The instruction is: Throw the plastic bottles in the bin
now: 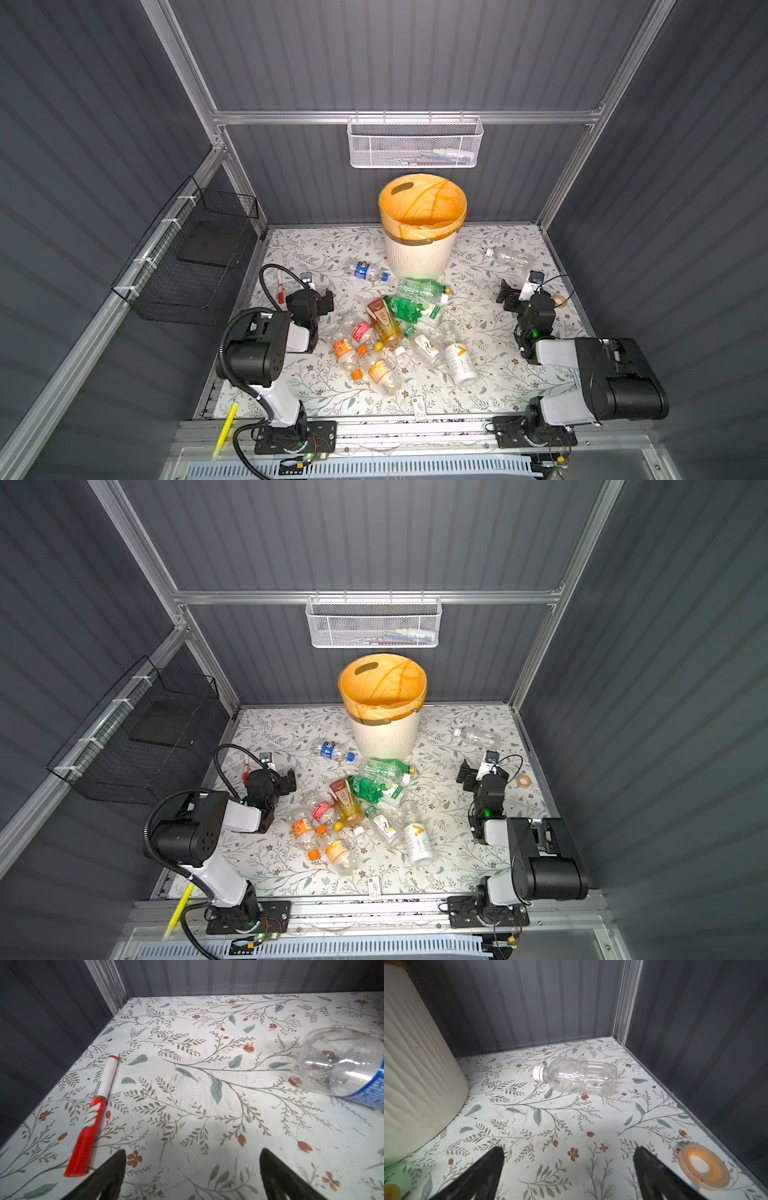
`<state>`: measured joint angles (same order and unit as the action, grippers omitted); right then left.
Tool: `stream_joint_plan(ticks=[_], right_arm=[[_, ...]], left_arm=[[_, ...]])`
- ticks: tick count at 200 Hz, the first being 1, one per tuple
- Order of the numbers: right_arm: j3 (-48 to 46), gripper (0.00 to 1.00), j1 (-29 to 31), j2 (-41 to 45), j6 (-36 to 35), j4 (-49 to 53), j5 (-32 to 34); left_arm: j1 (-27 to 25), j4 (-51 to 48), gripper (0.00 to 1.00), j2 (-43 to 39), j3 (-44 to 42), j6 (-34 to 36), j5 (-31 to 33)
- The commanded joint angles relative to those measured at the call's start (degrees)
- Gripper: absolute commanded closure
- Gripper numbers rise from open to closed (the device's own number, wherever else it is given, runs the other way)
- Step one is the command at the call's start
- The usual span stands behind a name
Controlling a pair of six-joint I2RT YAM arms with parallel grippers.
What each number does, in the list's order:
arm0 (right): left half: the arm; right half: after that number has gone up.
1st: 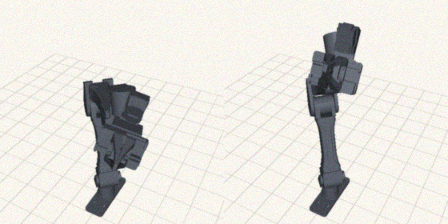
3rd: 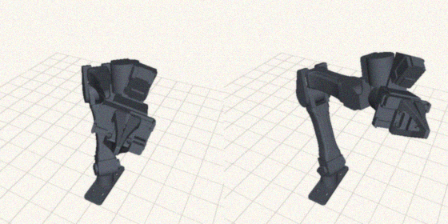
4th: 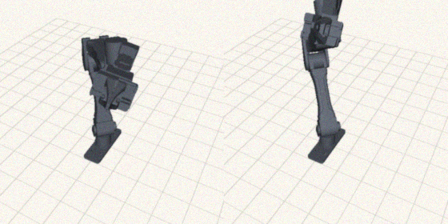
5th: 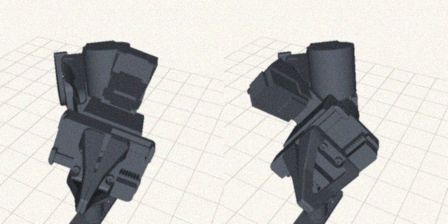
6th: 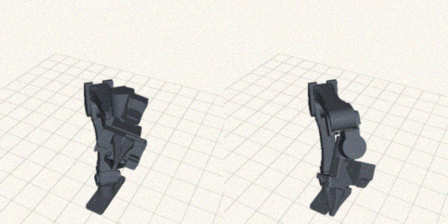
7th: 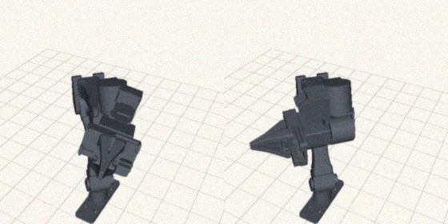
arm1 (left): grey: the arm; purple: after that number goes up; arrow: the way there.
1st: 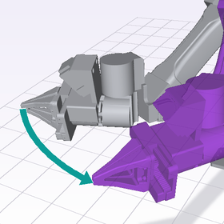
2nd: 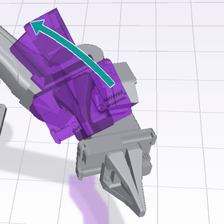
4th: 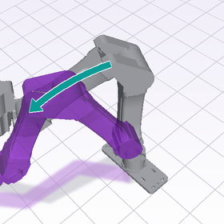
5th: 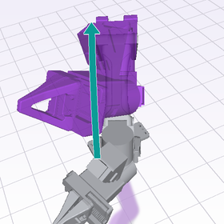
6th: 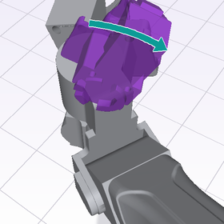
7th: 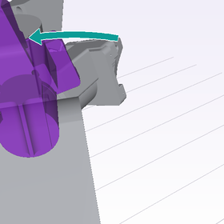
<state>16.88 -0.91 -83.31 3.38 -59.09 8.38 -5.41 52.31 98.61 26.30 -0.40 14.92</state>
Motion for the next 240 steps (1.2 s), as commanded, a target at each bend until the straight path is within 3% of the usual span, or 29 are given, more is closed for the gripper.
stream_joint_plan(ticks=[1,210,240], right_arm=[[0.3,0.01,0.1,-0.6,-0.4,-0.4,0.6],[1.2,0.01,-2.6,-0.5,1.3,2.0,-4.4],[1.0,0.1,-2.6,-0.2,1.2,1.7,-4.4]], left_arm=[[0.5,0.0,0.0,-0.3,0.6,0.7,-0.1],[0.5,-0.1,0.0,-0.3,0.7,0.8,-0.2],[0.5,0.3,0.02,-0.4,0.4,0.8,-0.1]])
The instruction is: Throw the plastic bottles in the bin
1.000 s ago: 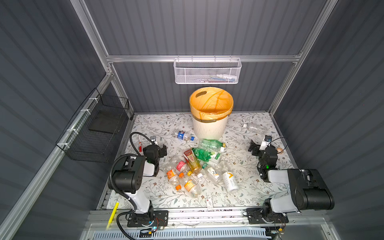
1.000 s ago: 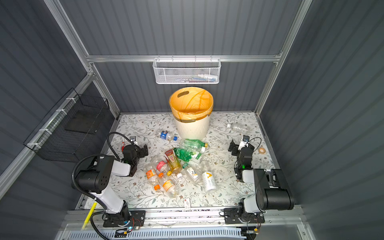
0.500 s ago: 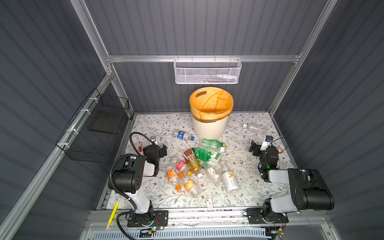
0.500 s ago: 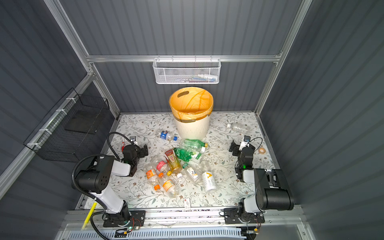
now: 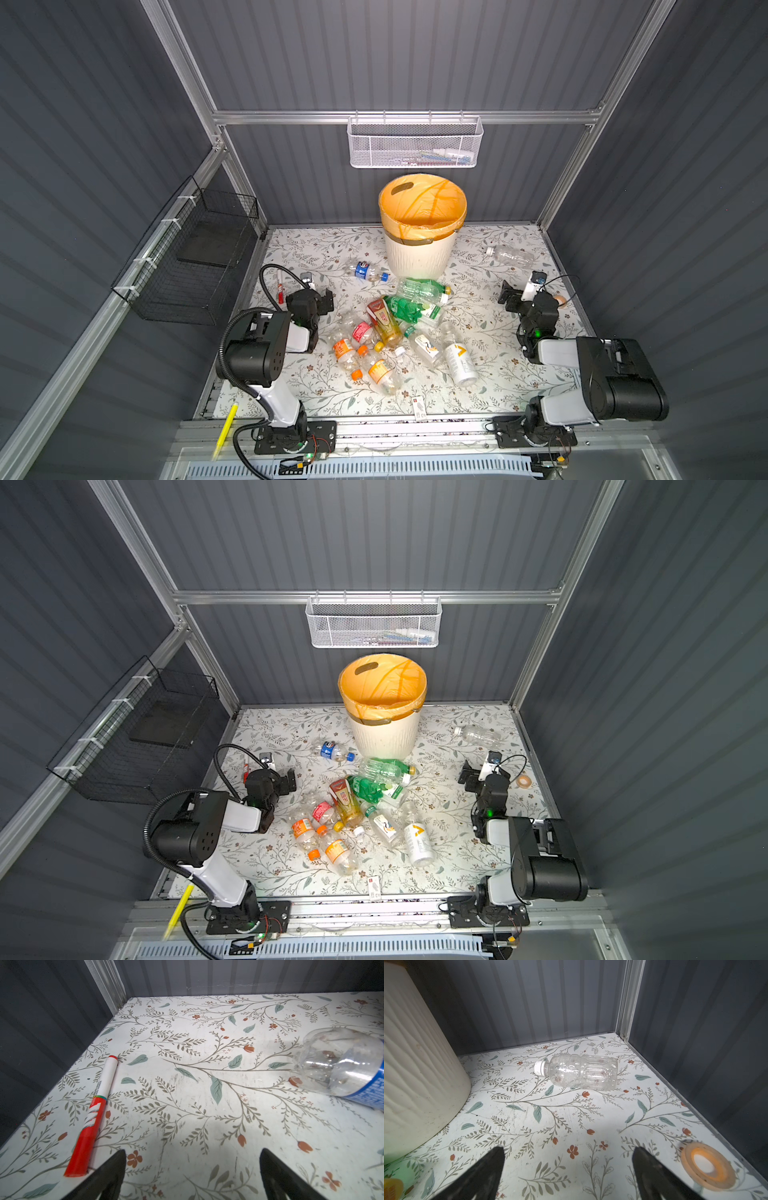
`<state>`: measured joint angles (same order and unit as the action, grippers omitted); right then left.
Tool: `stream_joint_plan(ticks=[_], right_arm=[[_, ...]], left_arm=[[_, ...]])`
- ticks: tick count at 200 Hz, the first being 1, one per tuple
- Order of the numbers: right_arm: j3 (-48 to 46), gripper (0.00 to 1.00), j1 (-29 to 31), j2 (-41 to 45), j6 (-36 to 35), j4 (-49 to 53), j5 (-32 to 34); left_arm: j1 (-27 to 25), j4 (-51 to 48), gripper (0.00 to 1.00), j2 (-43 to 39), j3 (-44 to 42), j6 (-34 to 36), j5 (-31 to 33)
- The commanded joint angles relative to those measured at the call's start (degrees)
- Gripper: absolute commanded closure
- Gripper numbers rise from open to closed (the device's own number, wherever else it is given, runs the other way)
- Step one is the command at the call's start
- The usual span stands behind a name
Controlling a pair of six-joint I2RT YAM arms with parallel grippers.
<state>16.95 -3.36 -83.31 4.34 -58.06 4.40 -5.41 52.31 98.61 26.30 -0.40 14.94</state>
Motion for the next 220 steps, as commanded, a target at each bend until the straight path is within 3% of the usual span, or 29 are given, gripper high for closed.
stream_joint_plan(ticks=[1,15,30,54,68,92,117,133,135,138,163,220], right_arm=[[0.9,0.11,-0.1,-0.2,0.3,0.6,-0.3],[2.5,0.12,-0.2,2.4,1.8,5.1,3.2],[10.2,0.14,-0.4,6.7,4.3,23.0,8.9],[23.8,0.15,-0.4,6.1,10.9,46.6,15.4],[31.0,0.15,-0.4,4.5,17.6,57.9,16.4],[40.0,0.14,-0.4,2.0,28.0,68.9,14.6],[49.7,0.14,-0.7,-4.2,37.0,77.2,10.4],[54.3,0.14,-1.9,-8.4,37.0,79.4,10.4],[54.8,0.16,-2.1,-8.8,43.0,79.7,6.3],[55.9,0.16,-2.2,-10.0,45.4,79.9,4.2],[62.3,0.1,-2.3,-17.1,49.9,81.5,-2.0],[64.5,0.1,-3.6,-26.0,64.4,78.5,-2.9]], left_arm=[[0.5,0.2,0.02,-0.4,0.4,0.8,0.0],[0.4,-1.6,0.04,-2.4,1.0,0.0,2.6],[0.4,-11.3,0.04,-7.2,3.9,-1.7,6.4],[0.4,-26.8,0.06,-11.4,11.8,-5.6,11.7],[0.4,-35.4,0.07,-12.7,16.8,-9.4,12.1],[0.3,-43.1,0.06,-14.1,22.0,-13.9,6.9],[0.2,-48.2,0.07,-14.9,25.2,-17.0,2.2],[0.2,-50.3,0.07,-16.0,25.9,-18.3,0.0],[0.1,-50.5,0.07,-16.1,26.0,-18.4,-0.2],[0.1,-50.8,0.07,-16.4,26.1,-18.4,-0.5],[0.1,-53.0,0.07,-18.5,25.7,-19.2,-3.1],[0.0,-57.2,0.07,-21.3,25.0,-19.1,-5.6]])
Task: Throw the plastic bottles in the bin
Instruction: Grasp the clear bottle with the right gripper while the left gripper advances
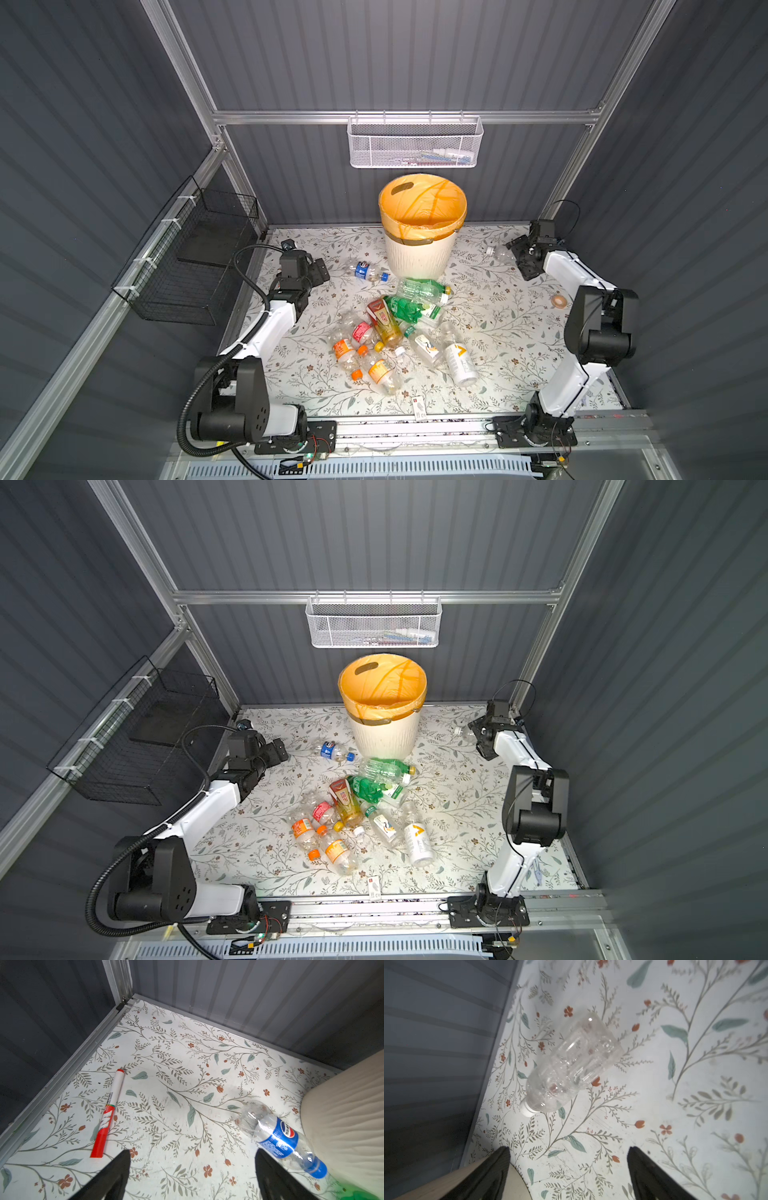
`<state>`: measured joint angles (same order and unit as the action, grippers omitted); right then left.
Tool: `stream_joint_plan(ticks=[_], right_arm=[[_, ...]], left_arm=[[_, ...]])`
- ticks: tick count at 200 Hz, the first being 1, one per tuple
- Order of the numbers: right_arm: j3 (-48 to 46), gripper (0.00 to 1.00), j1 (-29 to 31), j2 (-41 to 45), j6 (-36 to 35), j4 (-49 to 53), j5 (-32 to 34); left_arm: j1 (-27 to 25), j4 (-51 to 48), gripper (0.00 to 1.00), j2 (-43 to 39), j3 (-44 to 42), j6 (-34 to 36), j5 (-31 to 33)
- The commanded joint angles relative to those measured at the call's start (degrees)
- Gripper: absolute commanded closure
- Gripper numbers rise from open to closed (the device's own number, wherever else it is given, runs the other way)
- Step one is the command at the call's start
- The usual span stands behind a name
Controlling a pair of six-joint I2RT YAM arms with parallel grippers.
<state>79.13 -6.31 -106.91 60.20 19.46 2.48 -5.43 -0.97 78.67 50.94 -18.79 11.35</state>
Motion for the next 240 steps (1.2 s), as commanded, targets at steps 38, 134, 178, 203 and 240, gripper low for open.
stream_joint_plan(ticks=[38,134,178,203,240], right_arm=[[3.7,0.12,-2.0,-7.2,14.7,-1.5,-1.5],[10.5,0.12,-3.8,-17.0,20.0,-7.8,-3.9],[19.4,0.12,-4.2,-23.6,20.2,-3.9,-4.5],[24.2,0.16,-4.6,-27.0,19.1,-1.3,-4.6],[25.1,0.3,-5.0,-27.1,16.2,-0.7,-4.5]], left_arm=[[0.1,-5.9,0.06,-1.9,0.7,-0.2,-2.3],[0.1,-7.9,0.06,-1.5,2.1,-1.0,-3.0],[0.1,-8.6,0.06,0.3,3.5,-1.0,-3.1],[0.1,-8.8,0.06,1.7,4.5,-0.8,-3.4],[0.1,-9.0,0.06,2.6,5.4,-0.1,-3.7]])
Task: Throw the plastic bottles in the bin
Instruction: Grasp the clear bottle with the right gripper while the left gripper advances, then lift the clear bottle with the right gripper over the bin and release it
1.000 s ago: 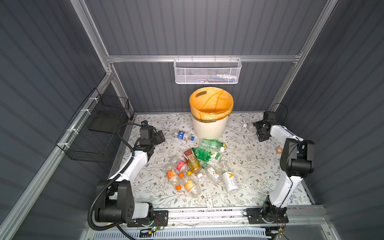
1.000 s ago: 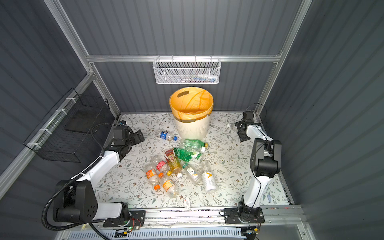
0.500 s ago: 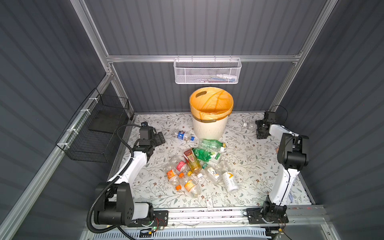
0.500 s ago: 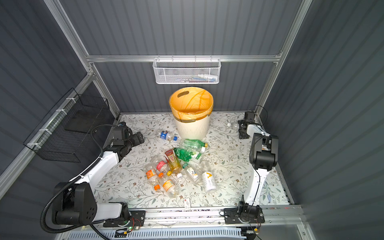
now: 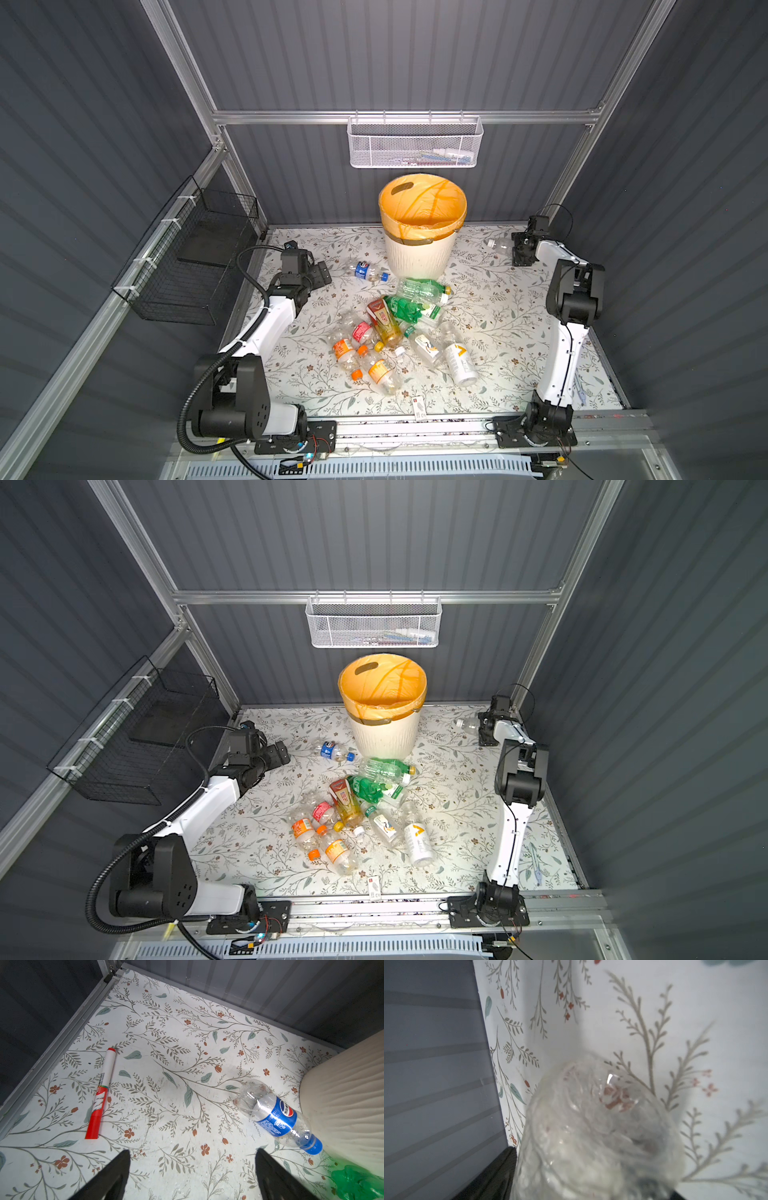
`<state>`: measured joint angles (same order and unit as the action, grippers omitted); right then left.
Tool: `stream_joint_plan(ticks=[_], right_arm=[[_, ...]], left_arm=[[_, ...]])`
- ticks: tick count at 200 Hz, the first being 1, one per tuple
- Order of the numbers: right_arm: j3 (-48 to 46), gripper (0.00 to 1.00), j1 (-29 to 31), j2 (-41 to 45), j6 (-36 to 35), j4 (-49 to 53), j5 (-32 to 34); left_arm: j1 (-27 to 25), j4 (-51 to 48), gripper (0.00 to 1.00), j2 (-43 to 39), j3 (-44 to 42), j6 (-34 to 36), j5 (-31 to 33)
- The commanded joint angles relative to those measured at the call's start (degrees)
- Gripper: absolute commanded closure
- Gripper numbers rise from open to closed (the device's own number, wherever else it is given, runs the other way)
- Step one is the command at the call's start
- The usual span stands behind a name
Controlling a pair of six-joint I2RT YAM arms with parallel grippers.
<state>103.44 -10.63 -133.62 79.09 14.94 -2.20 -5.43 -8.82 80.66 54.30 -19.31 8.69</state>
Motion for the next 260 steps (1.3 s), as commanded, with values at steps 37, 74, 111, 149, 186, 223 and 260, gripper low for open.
stream_joint_plan(ticks=[37,74,111,149,186,223,260], right_arm=[[-1.8,0.41,-1.4,3.7,-8.2,3.0,-2.2],[-13.1,0.42,-1.9,15.6,-14.4,0.1,-3.8],[-29.8,0.42,-2.5,30.8,-19.2,-2.5,-6.9],[-48.7,0.41,-2.7,45.5,-23.1,-2.5,-9.9],[-57.9,0.41,-2.7,54.6,-28.6,1.8,-10.8],[-56.7,0.43,-1.6,58.5,-30.0,5.8,-12.6],[-28.7,0.43,9.4,55.8,-27.9,14.0,-10.7]], left_arm=[[0.1,-1.4,0.06,1.2,2.2,0.8,-1.5],[0.0,0.3,0.06,1.0,0.5,0.7,-2.1],[0.0,3.0,0.07,1.5,-2.1,-0.5,-3.9],[-0.1,4.0,0.07,2.0,-2.9,-1.6,-6.2],[-0.8,4.9,0.08,2.7,-2.5,-3.2,-8.7],[-2.9,6.5,0.08,4.3,-2.3,-5.9,-9.3],[-5.6,6.7,0.08,4.7,-1.9,-7.3,-9.2]])
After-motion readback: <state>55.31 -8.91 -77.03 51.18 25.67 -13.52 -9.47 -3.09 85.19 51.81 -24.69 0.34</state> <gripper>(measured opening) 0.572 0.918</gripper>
